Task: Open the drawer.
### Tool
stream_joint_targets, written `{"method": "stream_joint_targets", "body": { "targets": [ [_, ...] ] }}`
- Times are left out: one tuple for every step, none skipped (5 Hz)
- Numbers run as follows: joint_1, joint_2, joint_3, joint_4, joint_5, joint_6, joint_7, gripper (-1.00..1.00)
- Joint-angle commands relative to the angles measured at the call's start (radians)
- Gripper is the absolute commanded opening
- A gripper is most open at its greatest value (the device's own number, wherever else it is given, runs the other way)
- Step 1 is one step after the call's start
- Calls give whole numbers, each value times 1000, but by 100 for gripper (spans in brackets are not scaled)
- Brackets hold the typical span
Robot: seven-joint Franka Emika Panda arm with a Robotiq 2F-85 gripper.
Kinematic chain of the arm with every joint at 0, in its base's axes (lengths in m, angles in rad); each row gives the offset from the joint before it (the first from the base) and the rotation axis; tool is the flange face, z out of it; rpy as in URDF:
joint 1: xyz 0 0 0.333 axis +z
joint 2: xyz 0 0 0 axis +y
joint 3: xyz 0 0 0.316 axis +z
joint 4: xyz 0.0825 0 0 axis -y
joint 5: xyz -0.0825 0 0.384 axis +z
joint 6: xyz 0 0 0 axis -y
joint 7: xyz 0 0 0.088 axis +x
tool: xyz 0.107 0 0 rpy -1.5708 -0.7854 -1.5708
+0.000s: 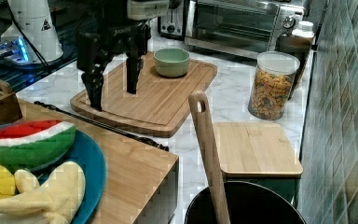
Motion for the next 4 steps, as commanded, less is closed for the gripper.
{"method": "stream_joint_targets", "body": {
  "targets": [
    [-24,8,18,36,25,63,-87,100],
    [-28,21,18,21,31,86,-88,100],
    [-16,29,8,-15,-26,148,-36,100],
    [-3,41,-13,-18,-73,160,-8,100]
  ]
}}
